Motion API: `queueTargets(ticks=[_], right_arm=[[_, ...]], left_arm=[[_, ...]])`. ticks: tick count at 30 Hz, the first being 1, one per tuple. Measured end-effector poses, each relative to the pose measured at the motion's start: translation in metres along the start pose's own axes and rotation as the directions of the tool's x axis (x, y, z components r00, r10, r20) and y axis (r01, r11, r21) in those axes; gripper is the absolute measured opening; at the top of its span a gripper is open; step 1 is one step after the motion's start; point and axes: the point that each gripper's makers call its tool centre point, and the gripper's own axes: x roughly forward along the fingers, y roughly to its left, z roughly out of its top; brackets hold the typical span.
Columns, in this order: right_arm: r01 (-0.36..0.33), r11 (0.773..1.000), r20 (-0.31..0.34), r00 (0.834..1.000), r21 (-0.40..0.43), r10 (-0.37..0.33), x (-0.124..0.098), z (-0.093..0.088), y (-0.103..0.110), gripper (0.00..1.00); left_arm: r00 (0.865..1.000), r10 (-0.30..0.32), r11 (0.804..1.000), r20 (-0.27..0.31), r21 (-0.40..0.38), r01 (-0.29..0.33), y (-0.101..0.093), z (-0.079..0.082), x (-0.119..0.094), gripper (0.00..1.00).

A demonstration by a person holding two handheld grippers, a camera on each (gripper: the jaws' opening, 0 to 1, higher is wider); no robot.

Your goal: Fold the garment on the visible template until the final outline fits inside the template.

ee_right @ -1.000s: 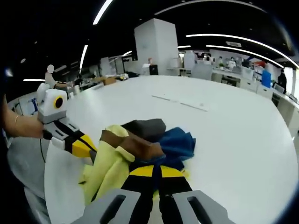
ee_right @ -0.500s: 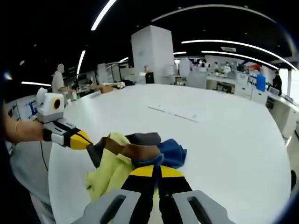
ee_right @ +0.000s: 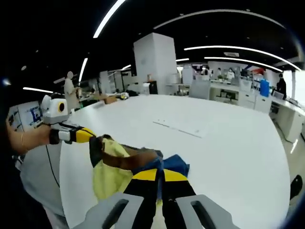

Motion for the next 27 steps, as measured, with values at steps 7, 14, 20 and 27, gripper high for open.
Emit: queueTargets(ticks=[7, 14, 20, 27], right_arm=[[0.011, 0.997, 0.038, 0.999, -0.082, -0.008, -0.012, 0.030, 0.013, 0.00], [0.051, 0.991, 0.100, 0.994, -0.120, -0.039, -0.023, 0.065, 0.017, 0.00], [0.068, 0.988, 0.161, 0.986, -0.142, -0.045, -0.031, 0.092, 0.023, 0.00], [0.089, 0.985, 0.173, 0.983, -0.146, -0.063, -0.025, 0.102, 0.018, 0.00]], left_arm=[[0.998, 0.023, 0.999, 0.067, 0.042, -0.026, -0.001, 0.034, -0.008, 0.00], [0.986, 0.043, 0.994, 0.160, 0.088, -0.058, -0.002, 0.075, -0.016, 0.00], [0.964, 0.070, 0.991, 0.257, 0.095, -0.097, 0.001, 0.104, -0.021, 0.00], [0.953, 0.104, 0.989, 0.286, 0.072, -0.130, 0.014, 0.113, -0.013, 0.00]])
